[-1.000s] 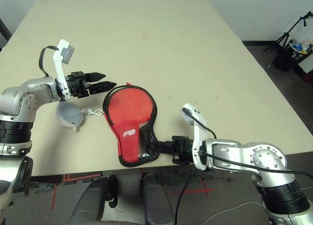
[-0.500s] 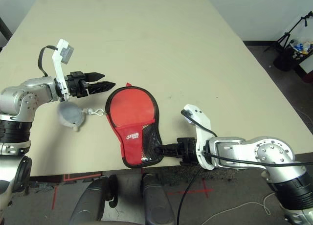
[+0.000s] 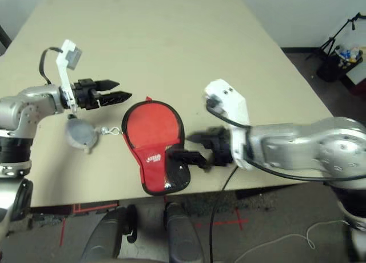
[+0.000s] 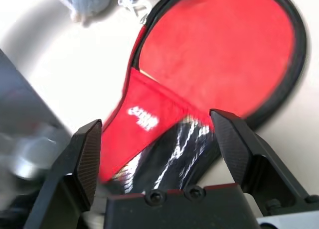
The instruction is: Store the ping-pong paddle in its case and zip it.
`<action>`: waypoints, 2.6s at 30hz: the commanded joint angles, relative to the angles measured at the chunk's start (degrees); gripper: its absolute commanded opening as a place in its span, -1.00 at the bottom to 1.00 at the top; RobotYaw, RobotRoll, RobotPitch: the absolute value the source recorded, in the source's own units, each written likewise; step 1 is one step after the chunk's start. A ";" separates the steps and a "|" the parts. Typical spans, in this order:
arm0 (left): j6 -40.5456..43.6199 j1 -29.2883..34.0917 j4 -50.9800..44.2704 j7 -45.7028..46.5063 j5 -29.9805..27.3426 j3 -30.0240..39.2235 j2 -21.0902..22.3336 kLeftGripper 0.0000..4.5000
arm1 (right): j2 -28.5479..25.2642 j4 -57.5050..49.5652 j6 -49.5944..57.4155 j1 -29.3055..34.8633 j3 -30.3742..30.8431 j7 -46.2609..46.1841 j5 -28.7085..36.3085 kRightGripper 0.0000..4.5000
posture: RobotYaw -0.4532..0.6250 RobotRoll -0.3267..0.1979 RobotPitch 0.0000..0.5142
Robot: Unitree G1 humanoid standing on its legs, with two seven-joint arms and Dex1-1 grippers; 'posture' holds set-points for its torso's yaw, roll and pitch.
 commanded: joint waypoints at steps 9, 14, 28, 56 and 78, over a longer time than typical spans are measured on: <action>0.42 -0.53 1.83 -12.16 5.99 -7.13 11.12 1.00 | 10.39 6.71 -1.56 -2.38 8.06 14.51 -28.22 0.98 | -0.31 0.25 -0.21; 3.04 0.32 -1.45 -17.86 6.74 -10.80 16.27 1.00 | 11.81 7.88 0.81 -1.06 9.24 18.03 -33.38 0.98 | -0.28 0.25 -0.20; -2.83 -4.94 3.22 -29.08 15.32 -16.50 24.54 1.00 | 15.24 9.70 2.36 0.98 8.50 23.26 -41.77 0.98 | -0.28 0.25 -0.21; 7.74 6.37 -5.93 -29.15 14.82 -19.18 21.83 0.61 | 18.63 9.74 3.95 1.53 6.47 27.17 -46.82 1.00 | -0.30 0.25 -0.19; -14.23 -11.13 23.73 -17.89 28.26 -20.01 8.16 -0.99 | 19.63 10.10 3.95 1.84 6.93 28.36 -49.05 1.00 | -0.30 0.25 -0.13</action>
